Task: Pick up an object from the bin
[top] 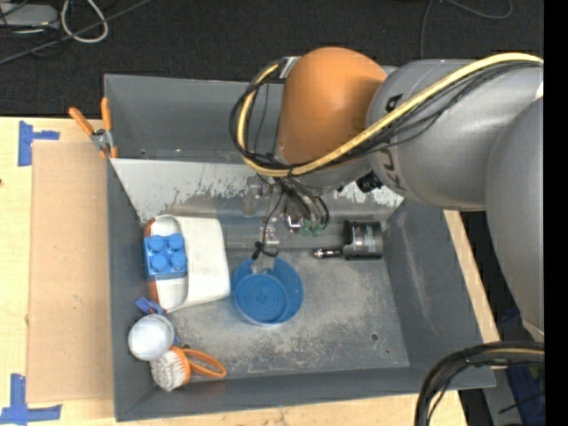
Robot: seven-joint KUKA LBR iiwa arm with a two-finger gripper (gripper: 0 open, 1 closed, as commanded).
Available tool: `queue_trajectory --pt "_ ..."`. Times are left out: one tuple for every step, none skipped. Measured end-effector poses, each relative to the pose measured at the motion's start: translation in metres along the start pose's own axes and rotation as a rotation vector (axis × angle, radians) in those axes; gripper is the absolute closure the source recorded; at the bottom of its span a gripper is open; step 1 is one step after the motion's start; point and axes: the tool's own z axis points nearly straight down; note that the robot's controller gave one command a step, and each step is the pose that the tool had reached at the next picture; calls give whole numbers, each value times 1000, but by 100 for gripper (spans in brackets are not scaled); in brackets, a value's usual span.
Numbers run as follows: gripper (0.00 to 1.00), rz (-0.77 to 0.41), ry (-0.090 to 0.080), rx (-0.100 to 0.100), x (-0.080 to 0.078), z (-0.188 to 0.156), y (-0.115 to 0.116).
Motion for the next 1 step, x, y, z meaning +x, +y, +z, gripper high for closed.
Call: queue_trajectory --pt "0 0 0 0 0 0 0"
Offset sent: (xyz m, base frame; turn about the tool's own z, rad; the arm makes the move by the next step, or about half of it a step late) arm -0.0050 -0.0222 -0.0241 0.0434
